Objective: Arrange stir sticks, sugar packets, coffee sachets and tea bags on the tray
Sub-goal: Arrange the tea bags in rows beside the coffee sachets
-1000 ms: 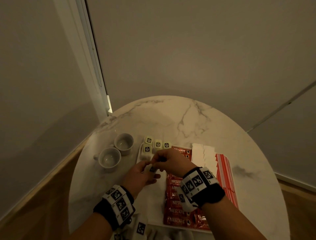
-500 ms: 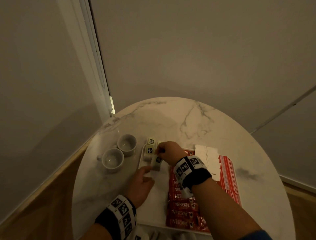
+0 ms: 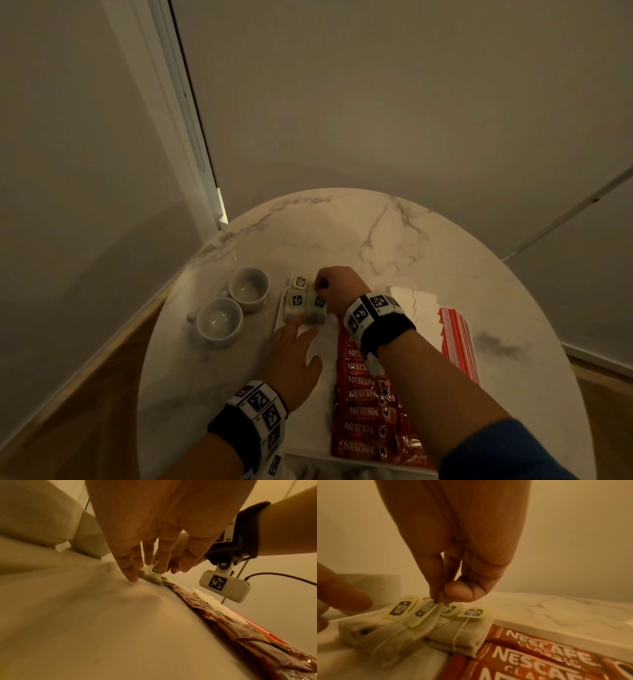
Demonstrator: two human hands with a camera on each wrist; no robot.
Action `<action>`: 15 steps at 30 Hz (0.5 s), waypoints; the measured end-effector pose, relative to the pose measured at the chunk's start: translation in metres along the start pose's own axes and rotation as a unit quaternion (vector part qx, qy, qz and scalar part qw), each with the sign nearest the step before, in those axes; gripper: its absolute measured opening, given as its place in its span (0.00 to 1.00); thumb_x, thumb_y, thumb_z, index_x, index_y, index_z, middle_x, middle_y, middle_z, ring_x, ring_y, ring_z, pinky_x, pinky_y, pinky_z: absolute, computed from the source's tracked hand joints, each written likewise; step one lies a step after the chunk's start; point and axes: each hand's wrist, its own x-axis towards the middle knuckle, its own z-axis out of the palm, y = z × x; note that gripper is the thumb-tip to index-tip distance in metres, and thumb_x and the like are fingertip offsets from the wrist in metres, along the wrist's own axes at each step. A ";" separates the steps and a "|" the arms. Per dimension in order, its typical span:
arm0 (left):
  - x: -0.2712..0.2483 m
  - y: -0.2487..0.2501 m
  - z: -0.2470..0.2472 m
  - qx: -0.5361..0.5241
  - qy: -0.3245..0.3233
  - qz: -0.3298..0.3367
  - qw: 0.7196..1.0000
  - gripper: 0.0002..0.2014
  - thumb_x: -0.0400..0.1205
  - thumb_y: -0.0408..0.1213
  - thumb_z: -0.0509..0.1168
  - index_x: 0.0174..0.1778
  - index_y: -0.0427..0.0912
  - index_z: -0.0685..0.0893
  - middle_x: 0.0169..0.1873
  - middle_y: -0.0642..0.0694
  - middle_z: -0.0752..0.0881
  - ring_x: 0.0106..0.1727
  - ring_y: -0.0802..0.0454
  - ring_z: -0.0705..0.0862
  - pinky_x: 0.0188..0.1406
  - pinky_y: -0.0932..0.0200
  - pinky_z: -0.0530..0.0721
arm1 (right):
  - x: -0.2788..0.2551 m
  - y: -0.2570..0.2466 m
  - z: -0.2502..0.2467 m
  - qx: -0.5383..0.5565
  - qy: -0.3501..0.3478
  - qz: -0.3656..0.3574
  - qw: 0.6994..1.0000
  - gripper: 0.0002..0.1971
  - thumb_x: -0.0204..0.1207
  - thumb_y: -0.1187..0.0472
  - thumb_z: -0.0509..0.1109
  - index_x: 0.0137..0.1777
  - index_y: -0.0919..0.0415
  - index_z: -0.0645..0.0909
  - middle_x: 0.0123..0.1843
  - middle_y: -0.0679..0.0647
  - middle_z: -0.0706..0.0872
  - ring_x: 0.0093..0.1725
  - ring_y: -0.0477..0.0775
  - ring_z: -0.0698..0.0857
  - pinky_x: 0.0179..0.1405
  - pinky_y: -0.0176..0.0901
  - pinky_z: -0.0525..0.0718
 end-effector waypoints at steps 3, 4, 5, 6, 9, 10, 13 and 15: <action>0.000 0.000 0.000 0.004 -0.001 0.002 1.000 0.24 0.83 0.43 0.61 0.77 0.49 0.69 0.81 0.53 0.54 0.81 0.52 0.52 0.78 0.61 0.53 | 0.002 0.001 0.002 0.004 0.006 0.004 1.000 0.10 0.77 0.69 0.64 0.51 0.60 0.85 0.55 0.57 0.87 0.56 0.57 0.84 0.53 0.43 0.80; 0.000 0.000 0.000 0.004 -0.003 0.000 1.000 0.24 0.83 0.43 0.61 0.77 0.49 0.69 0.81 0.54 0.54 0.81 0.52 0.52 0.78 0.61 0.53 | 0.002 0.001 0.003 0.005 0.006 0.006 1.000 0.10 0.77 0.69 0.64 0.51 0.60 0.85 0.55 0.57 0.87 0.56 0.58 0.83 0.53 0.43 0.80; 0.001 -0.001 0.000 0.004 -0.005 -0.002 1.000 0.24 0.83 0.43 0.61 0.77 0.49 0.69 0.81 0.53 0.54 0.81 0.52 0.51 0.79 0.60 0.54 | 0.002 0.001 0.003 0.005 0.005 0.007 1.000 0.10 0.77 0.69 0.64 0.52 0.60 0.85 0.55 0.58 0.87 0.56 0.58 0.83 0.53 0.43 0.80; 0.001 -0.002 0.000 0.003 -0.006 -0.004 1.000 0.24 0.83 0.43 0.61 0.77 0.49 0.69 0.81 0.53 0.54 0.81 0.52 0.51 0.79 0.60 0.54 | 0.003 0.002 0.004 0.003 0.004 0.007 1.000 0.10 0.77 0.69 0.63 0.52 0.60 0.85 0.55 0.58 0.86 0.56 0.58 0.83 0.54 0.44 0.80; 0.002 -0.003 0.000 -0.006 -0.004 -0.013 1.000 0.24 0.83 0.42 0.62 0.76 0.49 0.70 0.81 0.52 0.54 0.82 0.52 0.51 0.78 0.61 0.54 | 0.003 0.002 0.005 -0.003 0.002 0.005 1.000 0.10 0.77 0.69 0.64 0.52 0.60 0.85 0.56 0.58 0.86 0.57 0.59 0.83 0.56 0.45 0.80; 0.002 -0.004 0.000 -0.010 -0.005 -0.015 1.000 0.24 0.82 0.42 0.62 0.76 0.49 0.70 0.82 0.52 0.54 0.82 0.53 0.51 0.78 0.62 0.54 | 0.003 0.002 0.005 -0.003 0.003 0.004 1.000 0.10 0.77 0.69 0.64 0.52 0.60 0.85 0.56 0.58 0.86 0.57 0.59 0.83 0.56 0.45 0.80; 0.002 -0.004 0.000 -0.014 -0.013 -0.021 1.000 0.24 0.82 0.41 0.62 0.76 0.49 0.70 0.82 0.50 0.52 0.83 0.52 0.49 0.80 0.60 0.54 | 0.003 0.002 0.006 -0.003 0.004 0.003 1.000 0.10 0.77 0.69 0.64 0.51 0.60 0.85 0.55 0.58 0.86 0.57 0.59 0.83 0.56 0.46 0.80; 0.002 -0.004 -0.001 -0.014 -0.018 -0.026 0.999 0.24 0.82 0.41 0.62 0.75 0.48 0.70 0.83 0.50 0.52 0.83 0.52 0.49 0.80 0.59 0.53 | 0.003 0.003 0.007 -0.005 0.008 0.000 1.000 0.10 0.77 0.69 0.64 0.52 0.60 0.85 0.55 0.58 0.86 0.56 0.59 0.83 0.56 0.46 0.80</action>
